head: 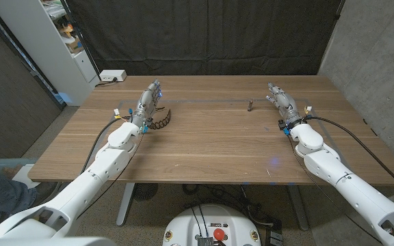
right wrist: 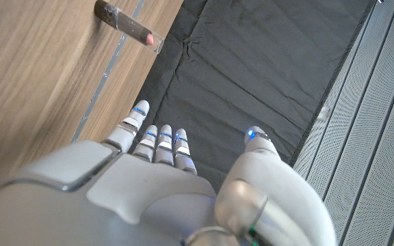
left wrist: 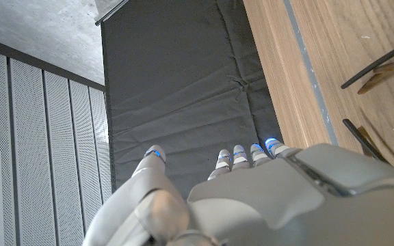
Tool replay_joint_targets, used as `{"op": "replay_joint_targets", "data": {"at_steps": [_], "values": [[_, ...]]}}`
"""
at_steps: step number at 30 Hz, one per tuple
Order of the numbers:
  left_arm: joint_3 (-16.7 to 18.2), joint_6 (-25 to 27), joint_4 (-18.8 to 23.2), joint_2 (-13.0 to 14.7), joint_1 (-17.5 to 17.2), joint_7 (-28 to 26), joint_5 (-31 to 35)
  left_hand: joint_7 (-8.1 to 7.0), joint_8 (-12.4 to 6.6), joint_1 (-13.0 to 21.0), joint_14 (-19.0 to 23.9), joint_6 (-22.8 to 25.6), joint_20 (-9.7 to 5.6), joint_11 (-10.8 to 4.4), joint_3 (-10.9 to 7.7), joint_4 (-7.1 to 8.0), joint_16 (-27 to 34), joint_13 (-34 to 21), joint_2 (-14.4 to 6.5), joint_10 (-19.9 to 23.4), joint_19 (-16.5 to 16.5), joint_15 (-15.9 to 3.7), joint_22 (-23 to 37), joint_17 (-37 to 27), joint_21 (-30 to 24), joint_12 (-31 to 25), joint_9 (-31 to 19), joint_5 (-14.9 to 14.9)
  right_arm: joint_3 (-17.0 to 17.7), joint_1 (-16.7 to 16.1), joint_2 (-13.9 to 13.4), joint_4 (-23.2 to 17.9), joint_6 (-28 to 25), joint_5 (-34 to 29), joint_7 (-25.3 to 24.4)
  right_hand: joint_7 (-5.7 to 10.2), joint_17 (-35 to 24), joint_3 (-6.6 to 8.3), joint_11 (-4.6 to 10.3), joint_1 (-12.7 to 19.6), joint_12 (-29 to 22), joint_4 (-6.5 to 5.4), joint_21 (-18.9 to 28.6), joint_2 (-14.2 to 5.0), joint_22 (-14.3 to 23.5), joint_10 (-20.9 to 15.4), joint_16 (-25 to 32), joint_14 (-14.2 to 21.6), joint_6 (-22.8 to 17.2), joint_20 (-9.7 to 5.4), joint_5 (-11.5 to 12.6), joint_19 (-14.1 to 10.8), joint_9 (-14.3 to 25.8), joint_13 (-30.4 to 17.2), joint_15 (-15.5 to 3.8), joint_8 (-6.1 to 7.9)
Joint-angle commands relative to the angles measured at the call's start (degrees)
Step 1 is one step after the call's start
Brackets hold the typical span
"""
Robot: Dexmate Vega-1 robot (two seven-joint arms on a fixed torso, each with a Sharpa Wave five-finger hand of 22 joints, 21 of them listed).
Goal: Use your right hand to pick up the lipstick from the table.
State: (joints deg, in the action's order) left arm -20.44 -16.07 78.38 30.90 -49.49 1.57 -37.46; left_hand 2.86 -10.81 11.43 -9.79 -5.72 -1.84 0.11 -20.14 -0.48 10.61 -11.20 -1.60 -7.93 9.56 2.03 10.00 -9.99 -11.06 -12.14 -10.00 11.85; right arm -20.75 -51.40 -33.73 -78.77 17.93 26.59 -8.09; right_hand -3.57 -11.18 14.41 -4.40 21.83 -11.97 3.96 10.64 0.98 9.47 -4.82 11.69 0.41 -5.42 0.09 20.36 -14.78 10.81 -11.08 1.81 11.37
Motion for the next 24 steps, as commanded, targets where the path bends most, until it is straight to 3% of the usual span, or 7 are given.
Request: {"op": "replay_joint_targets", "data": {"at_steps": [1, 24], "values": [[-0.16, 0.57, 0.84, 0.02, -0.29, -0.84, 0.18, 0.02, -0.15, 0.42, -2.23, 0.31, -1.91, 0.45, -0.06, -0.47, 0.00, 0.06, -0.07, -0.02, 4.74, 0.05, 0.28, -0.31, -0.06, -0.15, -0.22, -0.02, -0.26, -0.03, -0.50, 0.73, 0.27, -1.62, -0.85, 0.60, -0.18, 0.20, 0.09, 1.04, -0.04, 0.53, -0.02, 0.09, 0.19, -0.37, -0.06, 0.16, -0.29, -0.16, -0.13, 0.30, 0.06, -0.06, -0.18, 0.02], [-0.29, 0.69, 1.85, 0.06, -0.75, -1.52, 0.55, 0.41, -0.21, 0.39, -2.26, 0.77, -1.67, 0.73, 0.05, -0.70, 0.03, 0.09, -0.19, 0.28, 4.95, 0.21, 0.30, -0.32, -0.08, -0.20, -0.22, -0.10, -1.49, -0.01, -2.55, 0.16, -0.27, -8.66, -4.82, 1.17, -0.12, 0.75, 0.29, 3.08, 0.20, 1.90, -0.05, -0.03, 0.19, -0.23, -0.23, -0.13, 0.59, -0.35, -0.35, 0.72, 0.07, -0.09, -0.26, -0.28]]}}
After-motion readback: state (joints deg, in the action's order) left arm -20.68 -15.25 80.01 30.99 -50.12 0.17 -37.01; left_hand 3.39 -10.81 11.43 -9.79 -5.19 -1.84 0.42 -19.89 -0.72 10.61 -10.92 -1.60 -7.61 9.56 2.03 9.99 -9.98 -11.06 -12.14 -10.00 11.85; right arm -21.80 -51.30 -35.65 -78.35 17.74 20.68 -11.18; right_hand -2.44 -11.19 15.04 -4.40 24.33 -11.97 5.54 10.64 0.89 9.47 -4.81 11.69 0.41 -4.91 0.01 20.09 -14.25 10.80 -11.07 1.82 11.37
